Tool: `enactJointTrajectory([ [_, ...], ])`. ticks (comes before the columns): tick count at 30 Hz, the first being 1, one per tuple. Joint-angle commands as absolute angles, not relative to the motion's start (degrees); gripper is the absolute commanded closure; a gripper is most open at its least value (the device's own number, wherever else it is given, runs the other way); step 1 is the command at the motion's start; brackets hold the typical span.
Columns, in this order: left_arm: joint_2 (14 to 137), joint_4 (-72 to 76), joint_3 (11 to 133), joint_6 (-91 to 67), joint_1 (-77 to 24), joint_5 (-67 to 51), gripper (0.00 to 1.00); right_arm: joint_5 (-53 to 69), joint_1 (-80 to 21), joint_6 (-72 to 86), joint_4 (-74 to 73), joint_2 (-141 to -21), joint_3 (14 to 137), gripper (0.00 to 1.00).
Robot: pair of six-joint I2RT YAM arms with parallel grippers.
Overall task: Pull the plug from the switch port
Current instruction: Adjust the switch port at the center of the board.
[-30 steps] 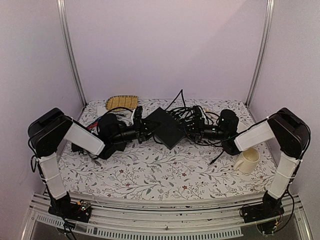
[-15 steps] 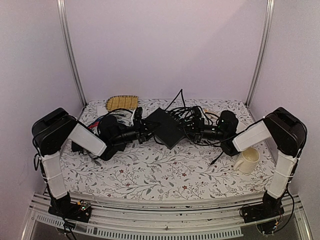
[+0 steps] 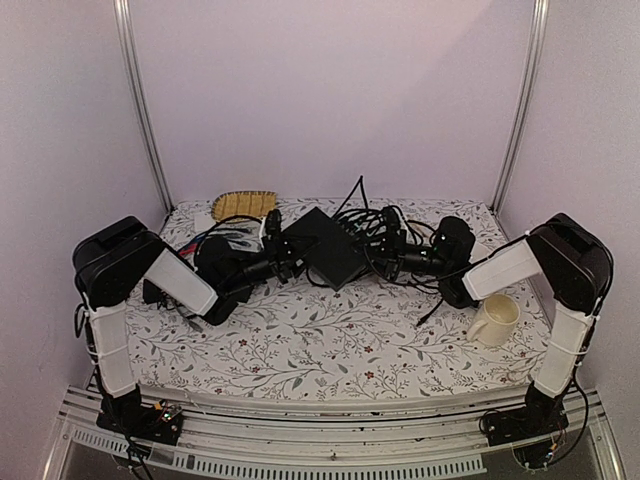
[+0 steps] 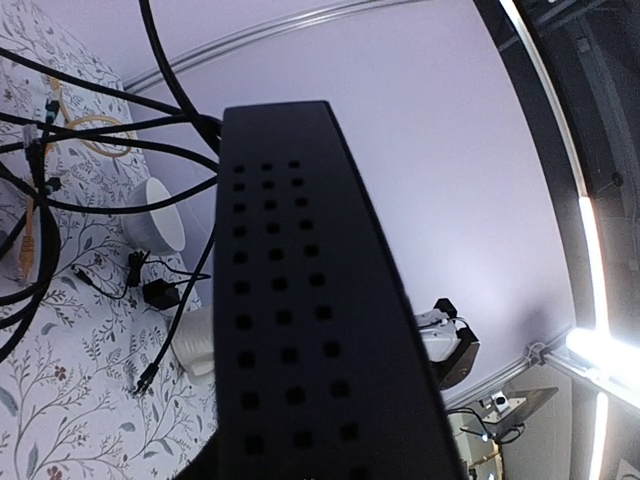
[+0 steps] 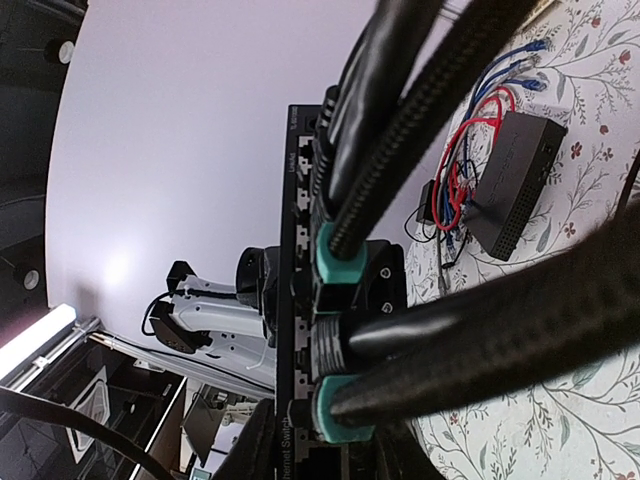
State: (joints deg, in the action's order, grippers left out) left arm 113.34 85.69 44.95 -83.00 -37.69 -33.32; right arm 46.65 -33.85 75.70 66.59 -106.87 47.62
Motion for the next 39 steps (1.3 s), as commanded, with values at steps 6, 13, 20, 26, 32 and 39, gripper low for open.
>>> enactJointTrajectory([
  [6, 115.97, 92.75, 48.43, -82.82, -40.25, -32.92, 0.59, 43.77, -35.13, 73.29, 65.56, -107.32, 51.67, 0.99],
  [13, 115.85, 90.97, 49.32, -81.93, -40.17, -29.23, 0.6, 43.03, -36.02, 69.23, 59.72, -104.85, 51.3, 0.99],
  [20, 116.74, 91.23, 50.26, -82.17, -40.08, -27.57, 0.67, 44.56, -36.67, 67.11, 56.77, -103.73, 50.31, 0.99],
  [26, 116.98, 91.23, 51.06, -82.35, -40.08, -26.87, 0.69, 45.45, -37.93, 64.91, 52.98, -102.14, 49.6, 0.99],
  [32, 116.98, 91.72, 51.16, -82.57, -40.08, -26.39, 0.74, 45.33, -38.56, 64.16, 52.34, -101.34, 47.66, 0.99],
  [39, 117.04, 93.83, 50.27, -83.32, -40.16, -25.35, 0.81, 45.01, -39.66, 63.98, 51.13, -101.32, 47.62, 0.98],
])
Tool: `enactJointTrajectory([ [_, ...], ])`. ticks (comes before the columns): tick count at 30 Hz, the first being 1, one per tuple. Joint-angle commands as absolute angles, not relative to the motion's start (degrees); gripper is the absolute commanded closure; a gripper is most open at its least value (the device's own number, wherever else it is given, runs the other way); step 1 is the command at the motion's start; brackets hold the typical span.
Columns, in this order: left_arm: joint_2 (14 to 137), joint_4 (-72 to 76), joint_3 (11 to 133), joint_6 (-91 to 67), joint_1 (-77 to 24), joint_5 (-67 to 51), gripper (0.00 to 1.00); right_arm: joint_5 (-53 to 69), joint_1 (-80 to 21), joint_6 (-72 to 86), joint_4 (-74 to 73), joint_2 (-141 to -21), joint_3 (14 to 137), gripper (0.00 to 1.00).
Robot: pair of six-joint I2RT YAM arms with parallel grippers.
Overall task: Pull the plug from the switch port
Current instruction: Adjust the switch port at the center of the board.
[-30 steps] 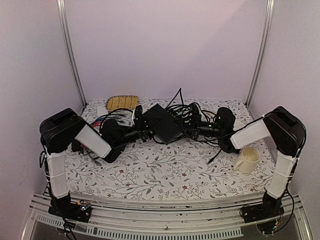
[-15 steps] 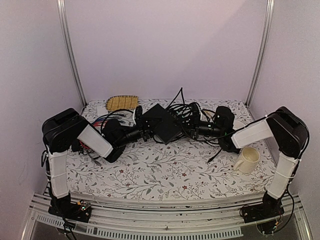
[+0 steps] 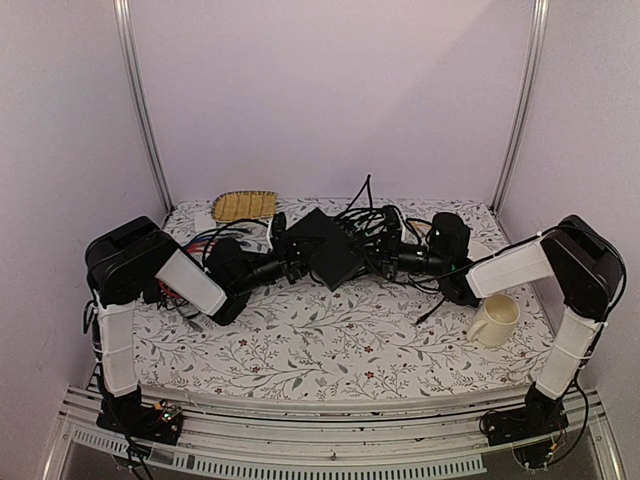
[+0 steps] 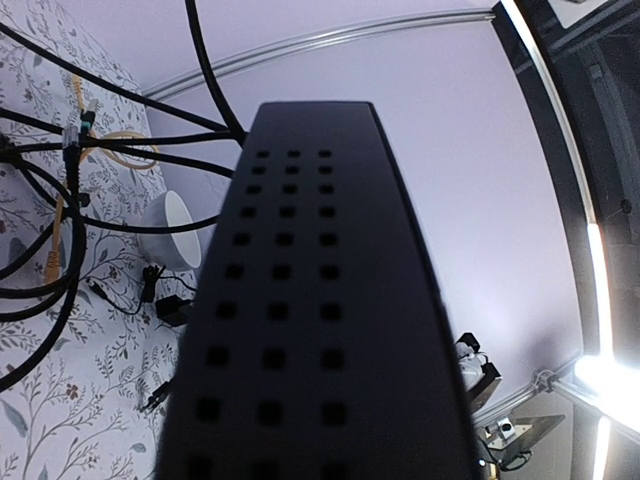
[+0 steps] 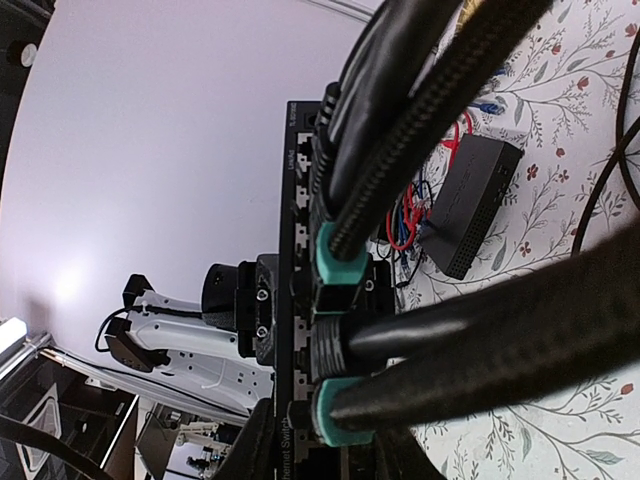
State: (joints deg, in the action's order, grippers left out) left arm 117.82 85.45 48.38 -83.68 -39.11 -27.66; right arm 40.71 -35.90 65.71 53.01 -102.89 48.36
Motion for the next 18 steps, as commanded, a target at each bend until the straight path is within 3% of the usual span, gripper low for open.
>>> enactJointTrajectory([
  [1, 116.97, 93.87, 50.01, -83.3, -40.24, -25.0, 0.81, 44.88, -39.78, 63.98, 50.95, -101.26, 47.62, 0.98],
  [18, 116.59, 93.48, 49.39, -83.14, -39.94, -22.88, 0.7, 45.02, -41.39, 62.57, 47.92, -100.37, 47.46, 0.98],
])
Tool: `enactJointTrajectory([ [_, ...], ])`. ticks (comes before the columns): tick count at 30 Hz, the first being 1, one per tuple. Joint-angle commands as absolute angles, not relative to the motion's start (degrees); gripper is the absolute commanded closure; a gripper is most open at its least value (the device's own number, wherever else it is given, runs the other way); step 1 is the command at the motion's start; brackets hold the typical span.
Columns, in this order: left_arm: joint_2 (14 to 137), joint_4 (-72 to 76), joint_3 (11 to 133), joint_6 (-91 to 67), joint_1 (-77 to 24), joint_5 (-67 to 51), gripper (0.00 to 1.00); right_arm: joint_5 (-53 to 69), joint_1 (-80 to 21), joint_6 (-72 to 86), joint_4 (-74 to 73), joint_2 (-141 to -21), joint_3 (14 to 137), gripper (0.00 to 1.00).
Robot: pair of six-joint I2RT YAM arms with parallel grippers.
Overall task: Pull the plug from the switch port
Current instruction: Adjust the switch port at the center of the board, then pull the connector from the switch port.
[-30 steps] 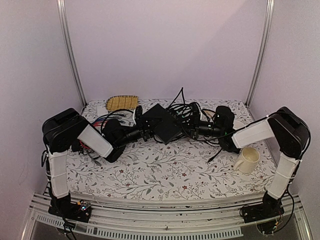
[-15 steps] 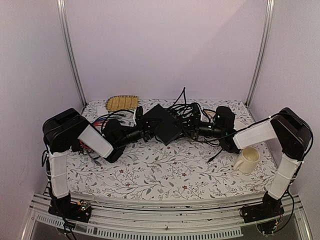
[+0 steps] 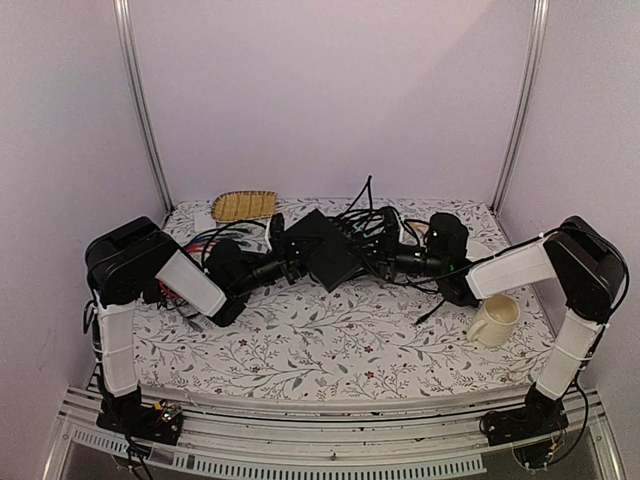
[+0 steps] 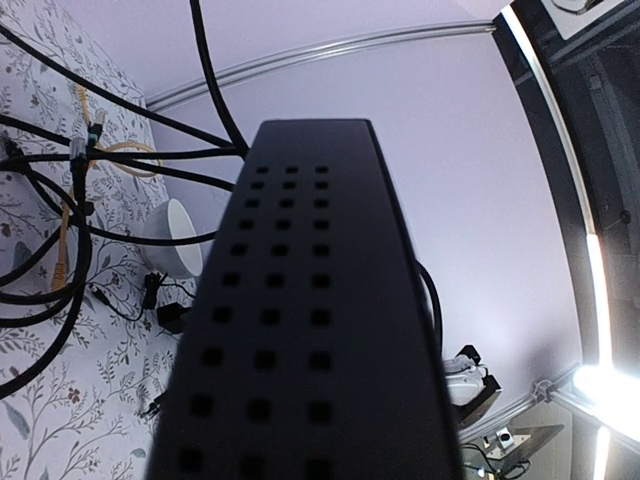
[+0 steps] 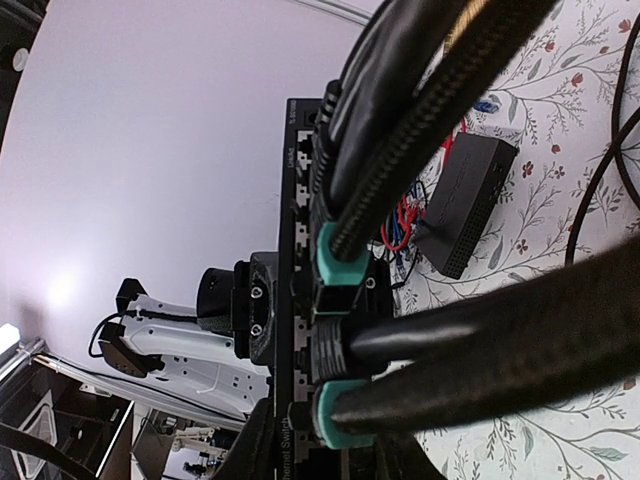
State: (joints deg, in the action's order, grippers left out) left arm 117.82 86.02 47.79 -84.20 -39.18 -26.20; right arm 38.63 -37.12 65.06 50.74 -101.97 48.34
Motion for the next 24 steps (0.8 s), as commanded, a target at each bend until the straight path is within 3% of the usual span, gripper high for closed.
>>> enactJointTrajectory([
  [1, 116.63, 93.49, 49.39, -83.14, -39.86, -22.91, 0.7, 45.19, -41.54, 62.3, 47.74, -100.37, 47.44, 0.98],
  [5, 116.71, 93.28, 49.63, -82.97, -39.88, -23.11, 0.72, 45.63, -41.74, 61.68, 47.05, -100.11, 47.41, 0.98],
  [11, 117.05, 93.8, 49.71, -82.98, -39.9, -23.11, 0.87, 45.62, -41.76, 61.17, 46.57, -99.71, 46.5, 0.97],
  [14, 117.19, 94.65, 49.3, -83.2, -39.97, -22.98, 0.99, 45.32, -41.76, 60.94, 46.05, -99.32, 45.96, 0.89],
  [24, 116.25, 96.52, 46.88, -82.65, -39.96, -22.38, 1.0, 42.23, -41.55, 56.75, 40.6, -95.18, 44.48, 0.56],
])
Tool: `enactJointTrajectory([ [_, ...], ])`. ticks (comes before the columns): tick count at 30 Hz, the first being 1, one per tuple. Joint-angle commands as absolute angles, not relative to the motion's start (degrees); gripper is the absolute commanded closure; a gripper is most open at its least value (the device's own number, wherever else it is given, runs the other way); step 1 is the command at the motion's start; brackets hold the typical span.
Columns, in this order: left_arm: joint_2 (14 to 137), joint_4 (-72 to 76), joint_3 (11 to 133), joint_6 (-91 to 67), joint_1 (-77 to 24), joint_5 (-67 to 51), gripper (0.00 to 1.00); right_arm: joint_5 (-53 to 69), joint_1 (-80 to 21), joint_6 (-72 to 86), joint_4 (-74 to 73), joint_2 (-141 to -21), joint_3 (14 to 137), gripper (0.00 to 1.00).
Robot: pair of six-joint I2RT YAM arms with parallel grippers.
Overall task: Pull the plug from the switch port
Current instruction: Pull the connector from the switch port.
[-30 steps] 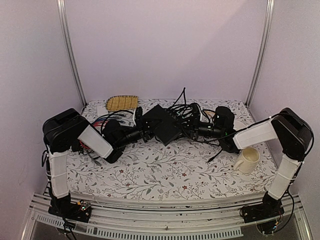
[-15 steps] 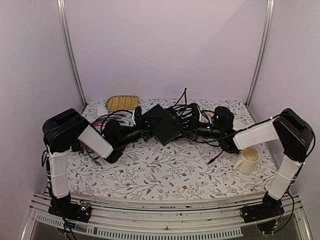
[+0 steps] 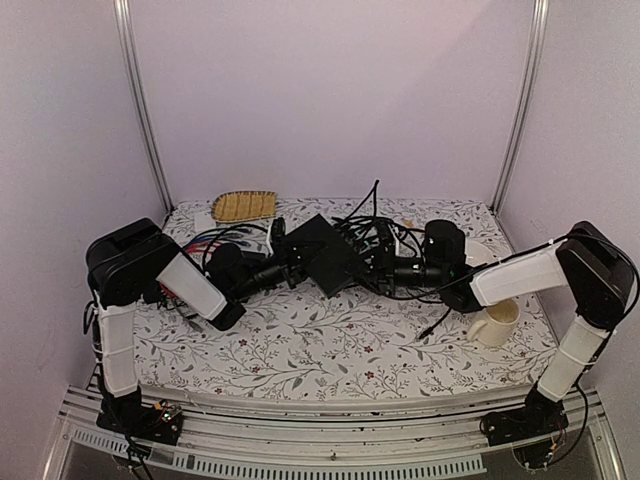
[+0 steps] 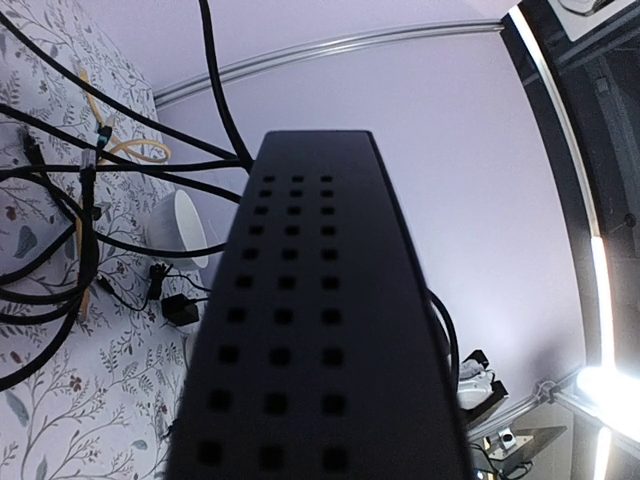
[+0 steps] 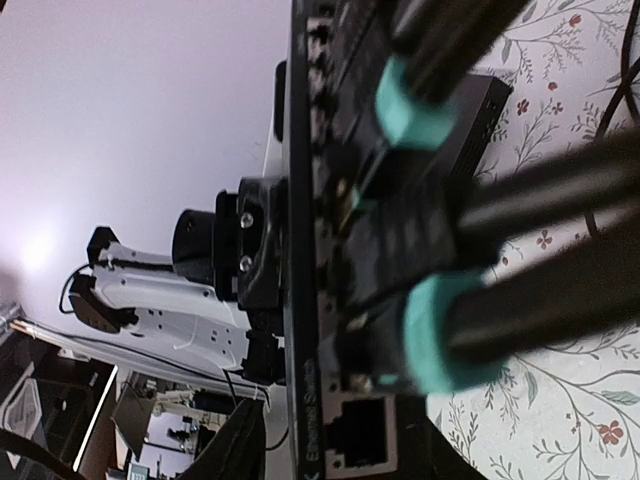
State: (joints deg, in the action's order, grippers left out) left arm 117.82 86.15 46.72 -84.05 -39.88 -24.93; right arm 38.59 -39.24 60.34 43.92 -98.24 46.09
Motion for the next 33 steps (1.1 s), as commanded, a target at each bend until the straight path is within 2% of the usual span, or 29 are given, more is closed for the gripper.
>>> enactJointTrajectory([
  [1, 116.12, 96.51, 46.71, -82.64, -39.96, -22.35, 1.0, 42.01, -41.42, 56.71, 40.56, -94.73, 44.13, 0.55],
  [17, 115.49, 98.07, 45.08, -82.7, -40.14, -22.64, 1.0, 33.66, -38.65, 54.05, 34.37, -81.81, 36.79, 0.5],
  [33, 114.92, 99.62, 44.66, -83.58, -40.69, -24.88, 1.0, 29.34, -36.51, 56.04, 32.96, -85.55, 41.5, 0.56],
])
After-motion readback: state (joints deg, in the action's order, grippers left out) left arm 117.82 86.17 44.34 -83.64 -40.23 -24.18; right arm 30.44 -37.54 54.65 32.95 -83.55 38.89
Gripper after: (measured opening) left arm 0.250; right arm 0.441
